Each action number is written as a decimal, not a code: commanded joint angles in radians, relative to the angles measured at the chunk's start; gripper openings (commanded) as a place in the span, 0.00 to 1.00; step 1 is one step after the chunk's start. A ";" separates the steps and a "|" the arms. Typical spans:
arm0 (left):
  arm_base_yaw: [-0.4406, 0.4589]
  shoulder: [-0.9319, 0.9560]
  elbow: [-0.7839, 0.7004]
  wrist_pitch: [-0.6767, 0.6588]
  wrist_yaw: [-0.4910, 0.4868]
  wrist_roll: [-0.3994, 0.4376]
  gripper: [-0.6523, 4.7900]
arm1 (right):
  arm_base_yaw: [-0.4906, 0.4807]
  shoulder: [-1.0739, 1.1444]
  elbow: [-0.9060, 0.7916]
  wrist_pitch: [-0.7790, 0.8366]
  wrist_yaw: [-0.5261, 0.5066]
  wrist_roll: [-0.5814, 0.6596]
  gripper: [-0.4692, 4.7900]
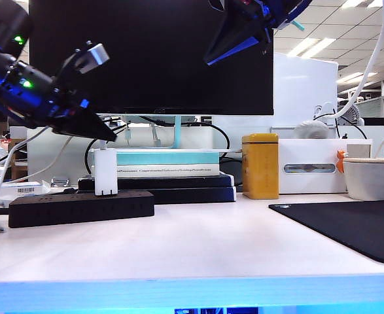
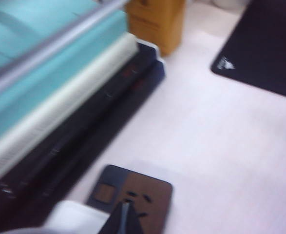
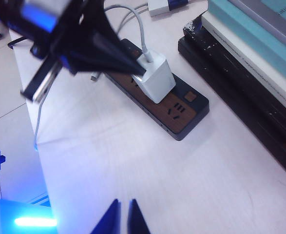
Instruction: Plug the white charger into the left socket.
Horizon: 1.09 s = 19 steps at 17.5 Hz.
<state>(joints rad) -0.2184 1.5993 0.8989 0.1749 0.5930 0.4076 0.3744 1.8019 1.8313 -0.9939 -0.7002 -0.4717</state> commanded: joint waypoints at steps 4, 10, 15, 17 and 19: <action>-0.021 -0.002 0.002 0.000 -0.084 0.027 0.11 | 0.000 -0.010 0.007 -0.005 -0.009 -0.003 0.16; -0.021 -0.002 0.002 0.040 -0.141 0.030 0.11 | 0.000 -0.010 0.007 -0.006 -0.009 0.000 0.16; -0.021 0.051 0.002 0.016 -0.148 0.056 0.11 | 0.014 -0.010 0.007 -0.017 -0.013 0.000 0.16; -0.021 0.076 0.003 0.005 -0.151 0.056 0.11 | 0.031 -0.010 0.007 -0.019 -0.011 0.000 0.16; -0.021 0.083 0.003 -0.050 -0.156 0.078 0.11 | 0.031 -0.010 0.007 -0.016 -0.008 -0.001 0.16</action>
<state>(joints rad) -0.2390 1.6676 0.9138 0.2394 0.4519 0.4610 0.4065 1.8004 1.8317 -1.0130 -0.7029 -0.4706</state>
